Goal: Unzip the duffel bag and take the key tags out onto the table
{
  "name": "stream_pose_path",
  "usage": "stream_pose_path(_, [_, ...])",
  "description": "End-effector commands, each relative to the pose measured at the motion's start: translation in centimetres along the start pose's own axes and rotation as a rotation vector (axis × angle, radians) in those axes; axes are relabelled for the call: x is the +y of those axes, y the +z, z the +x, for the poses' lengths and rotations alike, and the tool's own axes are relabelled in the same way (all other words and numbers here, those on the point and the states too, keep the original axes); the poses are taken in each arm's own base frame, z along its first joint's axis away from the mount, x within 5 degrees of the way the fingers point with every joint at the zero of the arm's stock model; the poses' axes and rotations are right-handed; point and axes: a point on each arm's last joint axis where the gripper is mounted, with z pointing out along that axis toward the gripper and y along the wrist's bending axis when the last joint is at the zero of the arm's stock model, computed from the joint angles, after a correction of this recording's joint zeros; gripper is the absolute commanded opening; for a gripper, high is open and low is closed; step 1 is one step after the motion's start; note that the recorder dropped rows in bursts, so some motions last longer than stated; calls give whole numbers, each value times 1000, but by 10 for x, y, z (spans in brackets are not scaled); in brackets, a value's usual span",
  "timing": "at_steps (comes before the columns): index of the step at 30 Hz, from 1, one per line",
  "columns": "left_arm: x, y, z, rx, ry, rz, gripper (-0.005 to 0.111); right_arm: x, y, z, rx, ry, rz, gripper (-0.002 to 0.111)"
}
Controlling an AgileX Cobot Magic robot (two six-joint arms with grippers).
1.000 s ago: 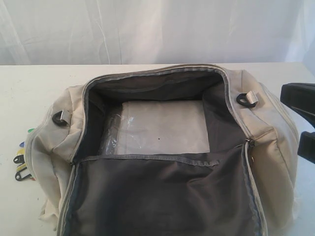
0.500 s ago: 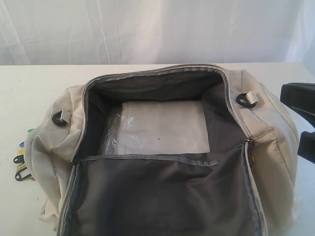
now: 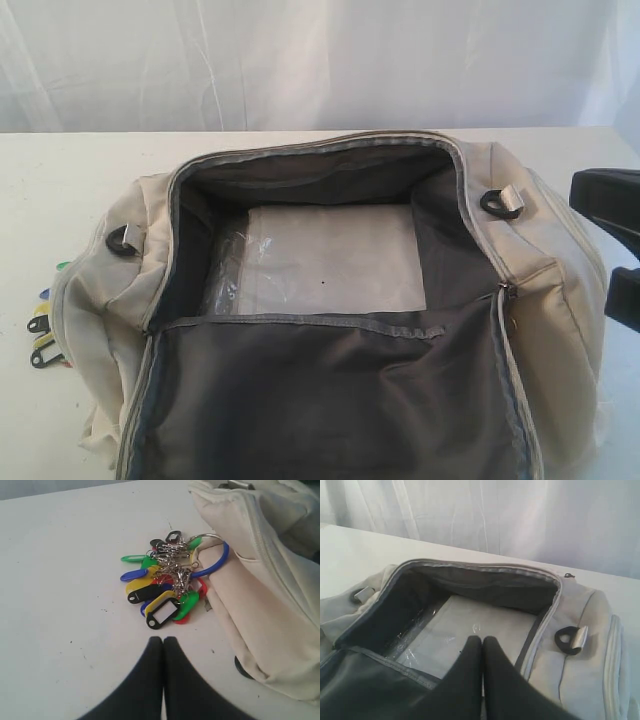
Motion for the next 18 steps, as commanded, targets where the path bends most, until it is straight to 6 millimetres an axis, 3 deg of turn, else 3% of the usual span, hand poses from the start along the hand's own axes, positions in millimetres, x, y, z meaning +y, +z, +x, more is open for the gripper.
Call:
stream_pose_path(1, [1, 0, 0, -9, -2, -14, 0, 0, -1, 0, -5, -7, -2, 0])
stream_pose_path(10, [5, 0, 0, -5, -27, -84, 0, -5, -21, -5, -98, 5, 43, 0])
stream_pose_path(18, [4, 0, 1, -7, -79, -75, 0, -13, -59, -8, -266, 23, 197, 0])
